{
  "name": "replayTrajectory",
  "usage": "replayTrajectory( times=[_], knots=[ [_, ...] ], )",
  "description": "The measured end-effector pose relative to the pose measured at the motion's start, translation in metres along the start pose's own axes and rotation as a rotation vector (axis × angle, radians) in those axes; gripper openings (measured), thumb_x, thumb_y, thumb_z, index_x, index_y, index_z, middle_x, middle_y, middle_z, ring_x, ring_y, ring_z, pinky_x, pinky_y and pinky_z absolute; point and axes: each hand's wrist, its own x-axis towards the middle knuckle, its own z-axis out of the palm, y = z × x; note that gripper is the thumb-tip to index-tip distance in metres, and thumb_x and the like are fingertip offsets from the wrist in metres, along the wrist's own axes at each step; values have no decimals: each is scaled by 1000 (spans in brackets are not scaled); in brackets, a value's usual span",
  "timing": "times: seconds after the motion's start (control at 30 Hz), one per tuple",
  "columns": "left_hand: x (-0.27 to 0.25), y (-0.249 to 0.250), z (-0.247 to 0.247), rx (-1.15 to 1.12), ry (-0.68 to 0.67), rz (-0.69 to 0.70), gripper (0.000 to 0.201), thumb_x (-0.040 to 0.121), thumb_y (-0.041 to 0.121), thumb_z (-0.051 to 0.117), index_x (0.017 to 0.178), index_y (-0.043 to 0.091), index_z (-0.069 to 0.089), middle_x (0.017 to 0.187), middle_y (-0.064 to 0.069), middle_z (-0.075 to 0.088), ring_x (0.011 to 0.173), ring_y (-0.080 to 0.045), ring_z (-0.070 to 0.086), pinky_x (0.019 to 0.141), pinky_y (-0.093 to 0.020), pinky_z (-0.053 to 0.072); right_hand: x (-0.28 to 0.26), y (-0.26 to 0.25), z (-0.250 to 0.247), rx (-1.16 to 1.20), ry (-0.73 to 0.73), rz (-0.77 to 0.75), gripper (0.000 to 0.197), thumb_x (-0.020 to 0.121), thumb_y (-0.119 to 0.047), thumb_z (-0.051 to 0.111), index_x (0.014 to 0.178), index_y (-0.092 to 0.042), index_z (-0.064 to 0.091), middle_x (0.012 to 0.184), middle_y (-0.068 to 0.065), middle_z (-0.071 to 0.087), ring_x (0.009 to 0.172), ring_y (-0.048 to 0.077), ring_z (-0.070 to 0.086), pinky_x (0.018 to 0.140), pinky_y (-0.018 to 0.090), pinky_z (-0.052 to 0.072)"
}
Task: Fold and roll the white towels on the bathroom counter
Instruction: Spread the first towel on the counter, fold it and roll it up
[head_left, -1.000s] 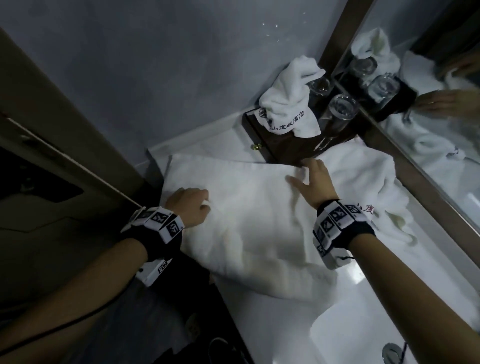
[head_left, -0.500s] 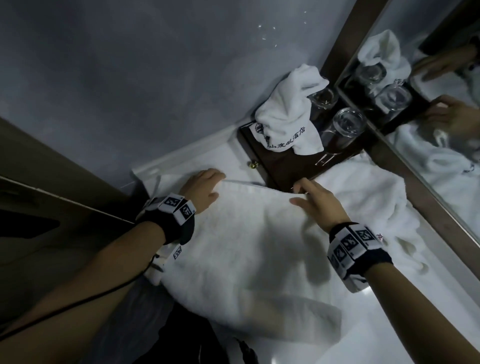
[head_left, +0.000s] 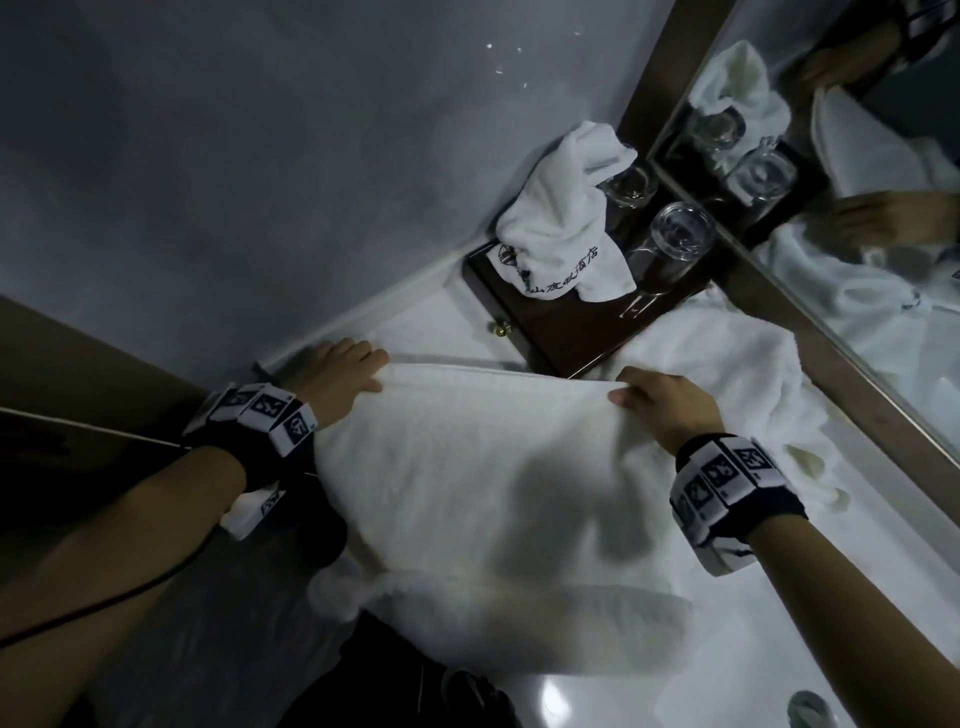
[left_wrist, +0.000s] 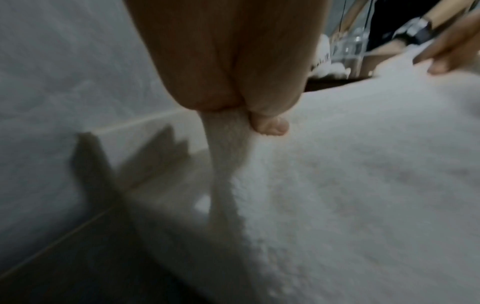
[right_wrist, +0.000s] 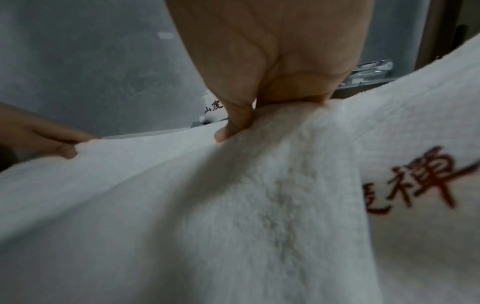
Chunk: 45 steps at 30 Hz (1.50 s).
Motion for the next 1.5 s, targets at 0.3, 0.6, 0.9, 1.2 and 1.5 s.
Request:
replayTrajectory(
  times=[0.3, 0.6, 0.9, 1.2, 1.5],
  knots=[
    [38, 62, -127, 240, 723, 111, 31, 59, -7, 56, 84, 11, 61, 83, -11, 63, 77, -25, 58, 64, -30, 40, -21, 21, -7, 34, 223, 176, 21, 98, -28, 37, 108, -15, 50, 113, 13, 60, 100, 34, 56, 72, 37, 35],
    [10, 93, -43, -272, 301, 78, 57, 78, 5, 55, 133, 10, 38, 142, -12, 30, 127, -31, 32, 104, -33, 21, -41, 9, 18, -73, 441, 56, 51, 77, 15, 49, 126, 1, 48, 125, 27, 44, 108, 40, 45, 93, 40, 31],
    [-17, 70, -3, -173, 91, -35, 62, 75, -4, 51, 132, 14, 37, 143, -7, 33, 131, -23, 30, 106, -29, 13, -77, -26, 73, 198, -236, -137, 44, 76, -63, 59, 91, -23, 48, 88, -6, 55, 79, 15, 52, 68, 27, 40],
    [-31, 46, -6, -92, -80, 37, 37, 92, 5, 41, 129, 7, 47, 149, -7, 32, 131, -23, 38, 106, -30, 29, -86, -27, 82, 30, -271, -254, 34, 76, -38, 69, 102, -17, 63, 118, -1, 53, 114, 19, 44, 86, 26, 35],
    [-54, 36, -35, -33, -380, -33, 8, 82, 20, 55, 87, 21, 61, 88, -3, 63, 69, -18, 58, 63, -26, 46, -90, -22, 65, 161, -533, -99, 34, 87, -32, 59, 118, -17, 60, 111, 5, 63, 103, 21, 56, 89, 30, 42]
  ],
)
